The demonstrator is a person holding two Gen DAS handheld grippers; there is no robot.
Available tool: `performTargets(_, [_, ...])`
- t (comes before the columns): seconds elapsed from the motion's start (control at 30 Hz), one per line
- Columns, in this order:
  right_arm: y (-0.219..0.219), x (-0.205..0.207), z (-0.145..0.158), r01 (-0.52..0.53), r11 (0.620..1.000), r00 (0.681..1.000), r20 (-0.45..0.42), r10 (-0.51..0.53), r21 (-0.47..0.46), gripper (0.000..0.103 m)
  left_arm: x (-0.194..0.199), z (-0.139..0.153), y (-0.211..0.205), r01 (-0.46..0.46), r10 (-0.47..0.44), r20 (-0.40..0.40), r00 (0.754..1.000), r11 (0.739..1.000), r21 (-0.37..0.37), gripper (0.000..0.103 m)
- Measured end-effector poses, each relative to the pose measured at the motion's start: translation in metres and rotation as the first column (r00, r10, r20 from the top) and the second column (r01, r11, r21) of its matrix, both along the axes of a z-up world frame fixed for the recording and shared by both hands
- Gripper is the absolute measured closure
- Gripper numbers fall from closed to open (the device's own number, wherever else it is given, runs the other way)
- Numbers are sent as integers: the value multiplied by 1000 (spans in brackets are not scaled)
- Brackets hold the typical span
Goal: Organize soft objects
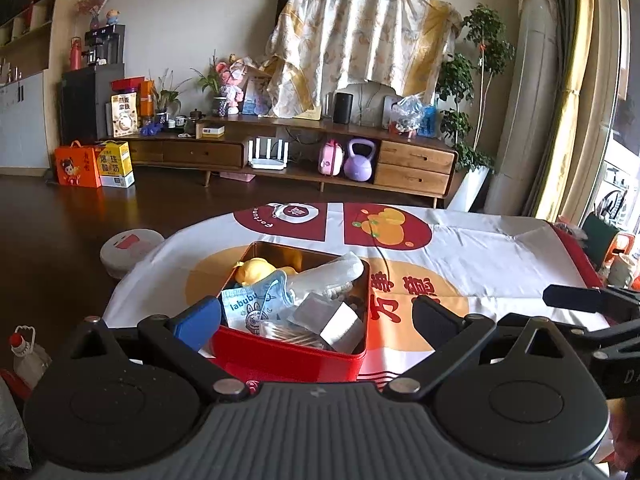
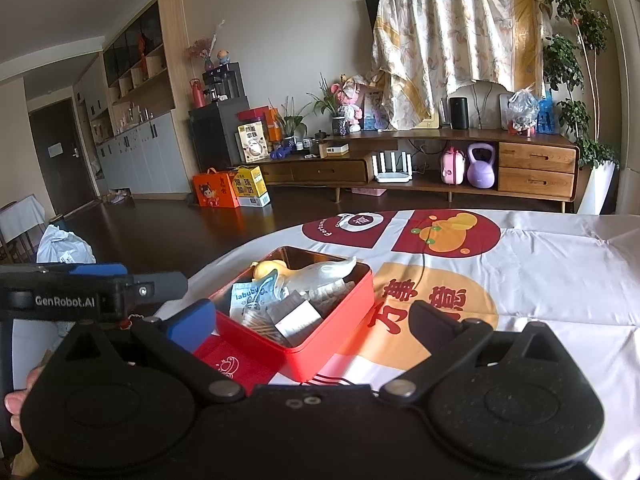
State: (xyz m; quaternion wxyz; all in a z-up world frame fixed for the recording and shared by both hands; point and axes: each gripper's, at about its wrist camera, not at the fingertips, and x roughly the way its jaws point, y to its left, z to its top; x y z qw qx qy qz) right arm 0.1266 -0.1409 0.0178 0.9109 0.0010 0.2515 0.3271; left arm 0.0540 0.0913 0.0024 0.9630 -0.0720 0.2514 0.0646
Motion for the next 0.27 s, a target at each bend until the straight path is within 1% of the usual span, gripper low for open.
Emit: performTargets(0.27, [0,-1,1,5,1000,1000,-1,-5,-1,0,0,0,-1,-6,6,4,1000,1000,11,0])
